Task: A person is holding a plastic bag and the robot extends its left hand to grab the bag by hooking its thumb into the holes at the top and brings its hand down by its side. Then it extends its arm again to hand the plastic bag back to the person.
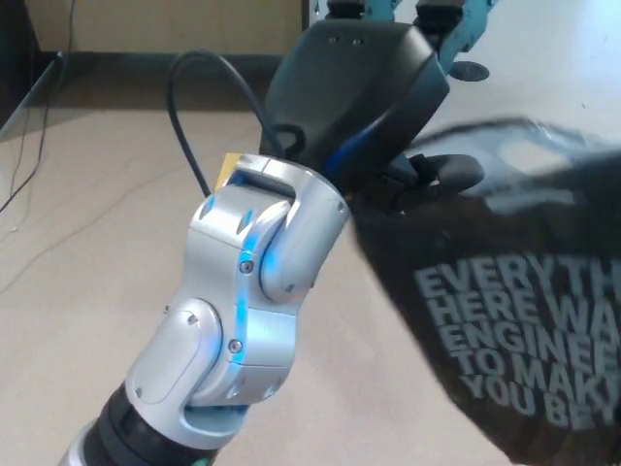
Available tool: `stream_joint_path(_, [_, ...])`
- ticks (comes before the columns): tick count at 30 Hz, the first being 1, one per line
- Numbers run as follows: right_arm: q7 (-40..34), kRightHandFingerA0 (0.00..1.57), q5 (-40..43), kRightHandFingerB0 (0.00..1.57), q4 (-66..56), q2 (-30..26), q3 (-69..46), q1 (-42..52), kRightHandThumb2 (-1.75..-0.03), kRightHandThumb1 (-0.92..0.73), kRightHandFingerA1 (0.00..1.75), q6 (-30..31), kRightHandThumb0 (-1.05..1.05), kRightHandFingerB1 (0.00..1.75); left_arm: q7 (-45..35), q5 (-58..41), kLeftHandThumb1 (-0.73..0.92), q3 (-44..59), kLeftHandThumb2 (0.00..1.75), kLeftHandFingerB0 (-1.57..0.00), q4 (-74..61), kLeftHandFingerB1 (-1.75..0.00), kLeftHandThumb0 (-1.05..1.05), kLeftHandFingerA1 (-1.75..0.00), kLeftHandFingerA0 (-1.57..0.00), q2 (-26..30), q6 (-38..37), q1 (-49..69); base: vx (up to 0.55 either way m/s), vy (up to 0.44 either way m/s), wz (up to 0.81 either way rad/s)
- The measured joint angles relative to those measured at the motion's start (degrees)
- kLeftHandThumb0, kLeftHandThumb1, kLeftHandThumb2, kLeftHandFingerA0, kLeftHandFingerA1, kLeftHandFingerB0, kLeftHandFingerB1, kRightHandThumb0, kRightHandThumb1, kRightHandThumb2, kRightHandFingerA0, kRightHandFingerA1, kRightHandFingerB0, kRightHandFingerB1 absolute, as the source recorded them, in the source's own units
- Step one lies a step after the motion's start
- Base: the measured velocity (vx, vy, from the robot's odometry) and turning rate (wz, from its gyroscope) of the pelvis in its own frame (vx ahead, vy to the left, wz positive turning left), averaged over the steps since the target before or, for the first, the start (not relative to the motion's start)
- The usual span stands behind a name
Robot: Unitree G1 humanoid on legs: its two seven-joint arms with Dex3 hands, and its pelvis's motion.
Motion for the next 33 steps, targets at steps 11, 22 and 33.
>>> stream_joint_path(11, [-0.1,0.78,0.1,0.57,0.0,0.0,-0.7,-0.8,-0.59,-0.67,0.52,0.0,-0.26,0.43,2.9,-2.1,0.36,8.9,0.78,0.00,-13.1,-0.19,-0.58,-0.34,-0.01,9.6,-4.5,18.5,0.00,0.000,0.00])
stream_joint_path(22, [-0.2,0.70,0.1,0.48,0.0,0.6,-0.8,-1.0,-0.59,-0.68,0.52,0.0,-0.26,0.40,8.0,-9.4,0.25,18.5,0.83,-0.07,-6.7,-0.50,-0.24,-0.51,-0.07,12.8,-15.2,34.9,0.00,0.000,0.00])
stream_joint_path(33, [-0.3,0.70,0.1,0.49,0.2,0.8,-0.8,-1.0,-0.59,-0.67,0.52,0.0,-0.26,0.40,14.1,-14.5,0.32,26.3,0.88,-0.09,14.8,-0.50,-0.25,-0.53,-0.11,14.5,-26.3,49.2,0.00,0.000,0.00])
